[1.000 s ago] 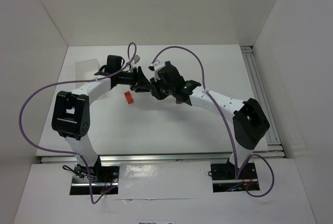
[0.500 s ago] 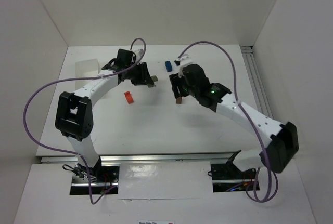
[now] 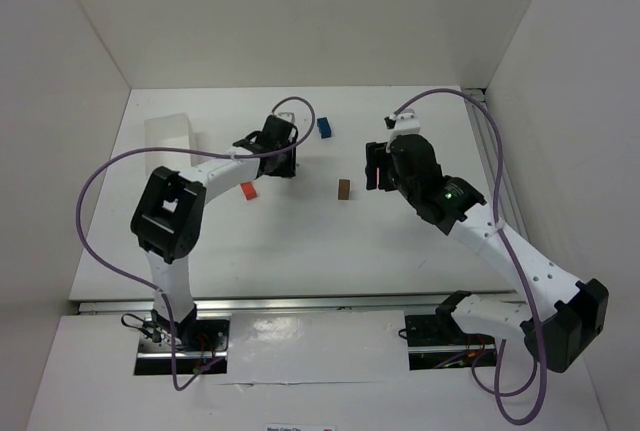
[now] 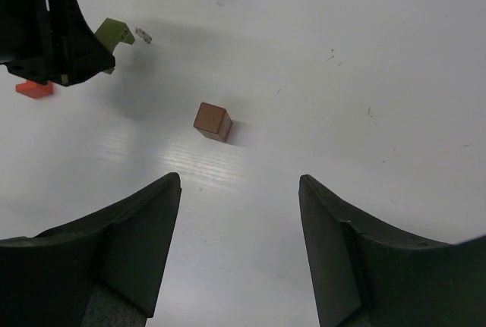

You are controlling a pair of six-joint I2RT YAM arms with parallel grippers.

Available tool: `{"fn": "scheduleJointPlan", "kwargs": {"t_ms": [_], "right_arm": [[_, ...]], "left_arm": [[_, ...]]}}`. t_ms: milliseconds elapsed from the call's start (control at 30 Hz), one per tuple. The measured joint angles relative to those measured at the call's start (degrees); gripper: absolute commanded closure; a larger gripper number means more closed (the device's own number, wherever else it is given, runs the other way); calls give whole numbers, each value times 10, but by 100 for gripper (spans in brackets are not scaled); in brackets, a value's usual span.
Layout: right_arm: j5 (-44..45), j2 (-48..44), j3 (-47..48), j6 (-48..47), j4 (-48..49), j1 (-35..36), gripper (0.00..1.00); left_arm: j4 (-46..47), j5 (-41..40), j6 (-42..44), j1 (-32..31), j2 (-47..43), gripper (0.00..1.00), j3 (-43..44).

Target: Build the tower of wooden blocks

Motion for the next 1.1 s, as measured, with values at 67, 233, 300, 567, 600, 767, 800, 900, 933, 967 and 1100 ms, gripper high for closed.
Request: {"fn": "scheduleJointPlan", "kwargs": {"t_ms": [67, 233, 300, 567, 600, 767, 800, 900, 933, 967, 1100], "right_arm": [[-4, 8, -2, 3, 0, -1, 29], [-16, 24, -3, 13, 0, -1, 29], [-21, 25, -4, 15, 1, -1, 29], [-45, 38, -11, 20, 5, -1, 28], [-54, 40, -11, 20, 8, -1, 28], [-113, 83, 1, 28, 27, 1, 27], [-124, 100, 7, 29, 34, 4, 27], [-154, 142, 16, 36, 63, 26, 24], [-159, 159, 22, 37, 68, 39, 24], [-161, 184, 37, 40, 70, 58, 23], [-142, 316, 159, 45, 61, 128, 22]], "left_arm": [[-5, -17, -2, -7, 24, 96, 15], [-21, -22, -14, -11, 61, 78, 23], [-29, -21, -17, -11, 65, 54, 28], [-57, -16, -31, -11, 66, 16, 40], [-60, -14, -30, -11, 63, 16, 39], [-97, -2, -31, -10, -4, 16, 33], [-109, -2, -32, -10, -29, 16, 33], [-142, -3, -46, 0, -110, 16, 33], [-153, -3, -50, 10, -142, 16, 33], [-164, -4, -61, 26, -174, 16, 32], [-201, -20, -93, 114, -295, 16, 8]]}}
